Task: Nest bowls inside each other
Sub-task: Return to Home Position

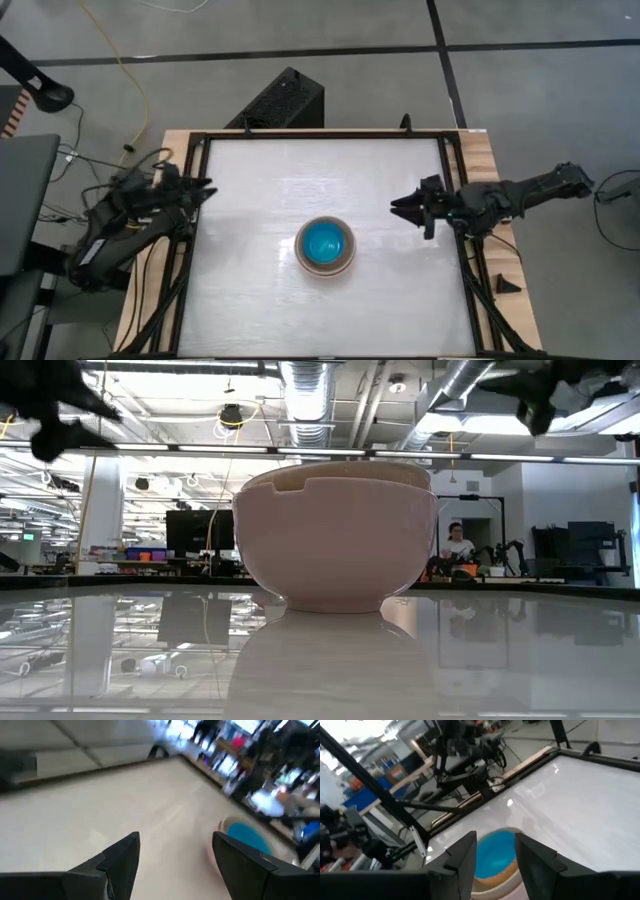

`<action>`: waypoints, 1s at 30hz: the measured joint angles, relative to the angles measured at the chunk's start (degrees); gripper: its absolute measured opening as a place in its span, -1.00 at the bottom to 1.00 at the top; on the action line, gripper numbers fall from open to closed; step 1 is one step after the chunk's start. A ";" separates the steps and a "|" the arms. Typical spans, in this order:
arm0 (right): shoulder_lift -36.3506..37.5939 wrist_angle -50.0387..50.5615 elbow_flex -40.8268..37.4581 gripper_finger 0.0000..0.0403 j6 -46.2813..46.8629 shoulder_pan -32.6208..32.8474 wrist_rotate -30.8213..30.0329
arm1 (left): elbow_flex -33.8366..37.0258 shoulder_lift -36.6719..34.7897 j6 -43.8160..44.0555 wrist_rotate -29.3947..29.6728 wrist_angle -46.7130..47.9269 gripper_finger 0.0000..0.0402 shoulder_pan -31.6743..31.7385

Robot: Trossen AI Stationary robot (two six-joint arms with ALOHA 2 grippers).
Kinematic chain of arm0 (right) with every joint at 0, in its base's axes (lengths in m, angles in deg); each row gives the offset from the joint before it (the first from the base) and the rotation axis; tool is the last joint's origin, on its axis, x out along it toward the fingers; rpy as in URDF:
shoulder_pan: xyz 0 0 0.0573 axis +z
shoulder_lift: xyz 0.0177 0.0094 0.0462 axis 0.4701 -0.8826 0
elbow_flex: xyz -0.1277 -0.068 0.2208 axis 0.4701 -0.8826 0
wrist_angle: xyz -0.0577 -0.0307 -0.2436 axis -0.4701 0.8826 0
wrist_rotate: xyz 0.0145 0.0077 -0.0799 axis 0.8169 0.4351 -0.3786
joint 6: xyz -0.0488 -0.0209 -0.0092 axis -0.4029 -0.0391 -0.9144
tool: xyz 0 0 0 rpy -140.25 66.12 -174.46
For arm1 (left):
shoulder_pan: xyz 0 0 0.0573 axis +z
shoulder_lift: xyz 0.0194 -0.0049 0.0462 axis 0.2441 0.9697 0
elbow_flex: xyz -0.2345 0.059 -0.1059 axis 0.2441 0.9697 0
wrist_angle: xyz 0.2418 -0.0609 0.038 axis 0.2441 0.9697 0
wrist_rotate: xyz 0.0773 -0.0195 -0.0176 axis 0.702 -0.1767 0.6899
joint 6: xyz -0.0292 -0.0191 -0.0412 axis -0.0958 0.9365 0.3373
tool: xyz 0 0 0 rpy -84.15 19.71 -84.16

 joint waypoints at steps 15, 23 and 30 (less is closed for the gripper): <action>2.80 -21.47 -21.21 -0.17 6.45 -0.64 1.59 | 19.67 0.26 11.62 -3.76 -29.53 0.18 -3.59; 2.82 -25.49 -27.22 -0.17 8.55 -1.46 1.61 | 26.02 0.31 12.50 -0.29 -29.55 0.18 -9.35; 2.80 -25.76 -31.03 -0.17 10.71 -2.18 1.65 | 27.05 2.83 10.73 6.49 -30.26 0.18 -15.78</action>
